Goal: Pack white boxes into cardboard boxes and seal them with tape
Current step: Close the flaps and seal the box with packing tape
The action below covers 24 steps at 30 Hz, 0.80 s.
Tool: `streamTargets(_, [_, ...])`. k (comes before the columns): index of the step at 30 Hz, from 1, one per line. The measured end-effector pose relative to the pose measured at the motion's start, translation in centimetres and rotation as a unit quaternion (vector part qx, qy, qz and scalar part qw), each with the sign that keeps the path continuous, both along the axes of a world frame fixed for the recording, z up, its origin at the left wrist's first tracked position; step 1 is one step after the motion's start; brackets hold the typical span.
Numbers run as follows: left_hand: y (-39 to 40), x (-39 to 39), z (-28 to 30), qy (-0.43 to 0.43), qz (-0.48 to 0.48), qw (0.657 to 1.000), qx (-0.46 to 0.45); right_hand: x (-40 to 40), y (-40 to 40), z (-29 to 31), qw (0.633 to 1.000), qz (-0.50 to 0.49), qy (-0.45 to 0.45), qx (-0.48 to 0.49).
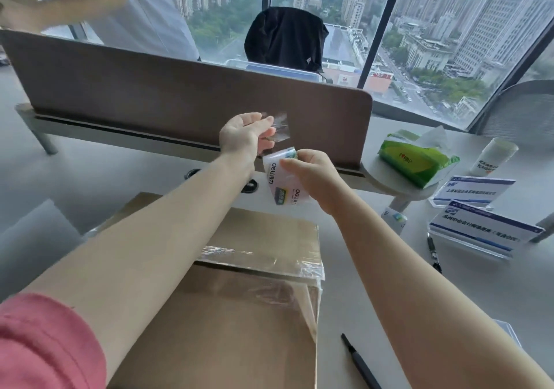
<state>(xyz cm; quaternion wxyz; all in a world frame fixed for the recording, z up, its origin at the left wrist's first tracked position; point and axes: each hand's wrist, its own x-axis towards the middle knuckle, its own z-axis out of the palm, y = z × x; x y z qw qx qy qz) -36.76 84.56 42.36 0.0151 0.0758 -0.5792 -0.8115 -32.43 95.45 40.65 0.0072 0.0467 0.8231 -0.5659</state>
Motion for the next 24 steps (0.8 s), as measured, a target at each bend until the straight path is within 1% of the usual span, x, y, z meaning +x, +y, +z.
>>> streamTargets(4, [-5.1,0.4,1.1,-0.049,-0.053,0.994,-0.085,0.0,-4.5,0.7,0.998,0.013,0.003,0.058])
streamTargets(9, [-11.7,1.0,1.4,-0.047,-0.125,0.979,-0.154,0.2,-9.5,1.3,0.994,0.026,-0.007,0.104])
streamTargets(13, [-15.9,1.3,1.3,-0.042,-0.131,0.975,-0.174,0.3,-12.5,1.3,0.994,0.005,0.016,0.107])
streamTargets(15, [-17.9,1.5,1.0,-0.047,-0.140,0.969,-0.200,0.4,-13.6,1.2,0.992,-0.015,0.023,0.122])
streamTargets(18, [-20.4,1.7,0.5,-0.048,-0.150,0.958,-0.238,0.6,-15.1,1.1,0.984,-0.045,0.013,0.170])
streamTargets(21, [-21.8,1.9,-0.1,-0.053,-0.139,0.958,-0.245,1.0,-16.7,1.3,0.968,-0.057,-0.005,0.246])
streamTargets(24, [-22.5,2.3,-0.3,-0.053,-0.137,0.957,-0.252,1.3,-17.6,1.6,0.952,-0.074,0.021,0.297])
